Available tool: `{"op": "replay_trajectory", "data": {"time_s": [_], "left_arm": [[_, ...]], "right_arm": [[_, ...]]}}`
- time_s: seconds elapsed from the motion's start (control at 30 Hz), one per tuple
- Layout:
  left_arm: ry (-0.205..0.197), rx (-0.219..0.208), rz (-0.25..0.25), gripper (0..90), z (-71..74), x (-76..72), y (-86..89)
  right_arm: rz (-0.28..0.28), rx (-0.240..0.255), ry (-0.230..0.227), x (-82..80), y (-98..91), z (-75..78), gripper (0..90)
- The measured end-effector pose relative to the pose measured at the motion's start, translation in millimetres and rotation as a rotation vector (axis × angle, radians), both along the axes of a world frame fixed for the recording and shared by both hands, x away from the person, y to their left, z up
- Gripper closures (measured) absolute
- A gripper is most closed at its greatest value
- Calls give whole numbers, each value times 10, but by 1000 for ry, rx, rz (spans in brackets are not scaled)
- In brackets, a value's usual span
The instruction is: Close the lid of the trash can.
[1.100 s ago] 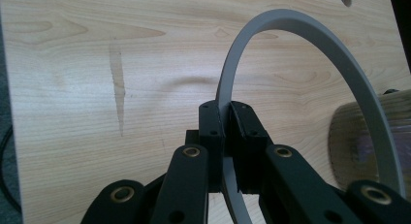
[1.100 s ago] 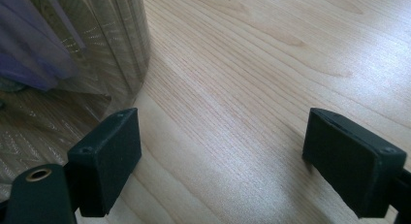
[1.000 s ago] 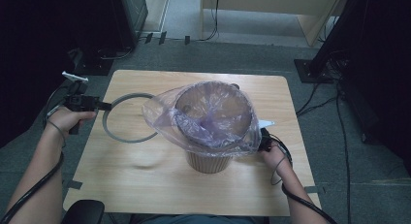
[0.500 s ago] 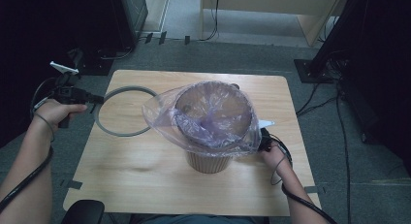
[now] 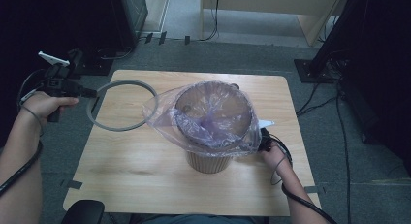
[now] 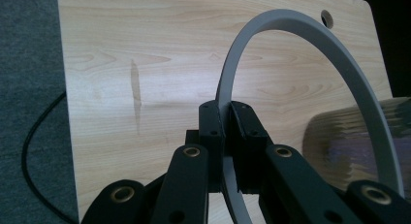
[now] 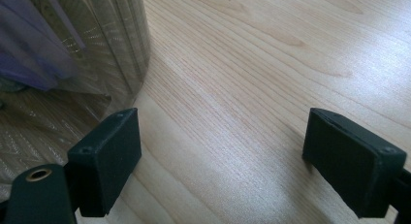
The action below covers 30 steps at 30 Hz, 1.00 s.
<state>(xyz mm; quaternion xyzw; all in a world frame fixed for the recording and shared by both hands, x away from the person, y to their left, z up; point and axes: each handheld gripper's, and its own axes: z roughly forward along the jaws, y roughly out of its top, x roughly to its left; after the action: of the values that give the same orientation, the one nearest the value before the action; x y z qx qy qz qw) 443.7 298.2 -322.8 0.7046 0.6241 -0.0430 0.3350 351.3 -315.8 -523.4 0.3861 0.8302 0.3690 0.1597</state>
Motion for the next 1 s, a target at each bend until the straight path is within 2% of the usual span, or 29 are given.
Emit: {"op": "replay_trajectory", "data": {"time_s": [0.27, 0.47, 0.73, 1.0], "left_arm": [[-9, -11, 16, 843, 170, -7, 91], [-32, -22, 27, 844, 357, -27, 161], [-44, -45, 24, 844, 534, -47, 173], [-68, -70, 11, 844, 723, -22, 90]], "right_arm": [[-1, 0, 1, 0, 0, 1, 132], [0, 0, 1, 0, 0, 0, 132], [-1, 0, 1, 0, 0, 0, 132], [0, 0, 0, 0, 0, 0, 132]]}}
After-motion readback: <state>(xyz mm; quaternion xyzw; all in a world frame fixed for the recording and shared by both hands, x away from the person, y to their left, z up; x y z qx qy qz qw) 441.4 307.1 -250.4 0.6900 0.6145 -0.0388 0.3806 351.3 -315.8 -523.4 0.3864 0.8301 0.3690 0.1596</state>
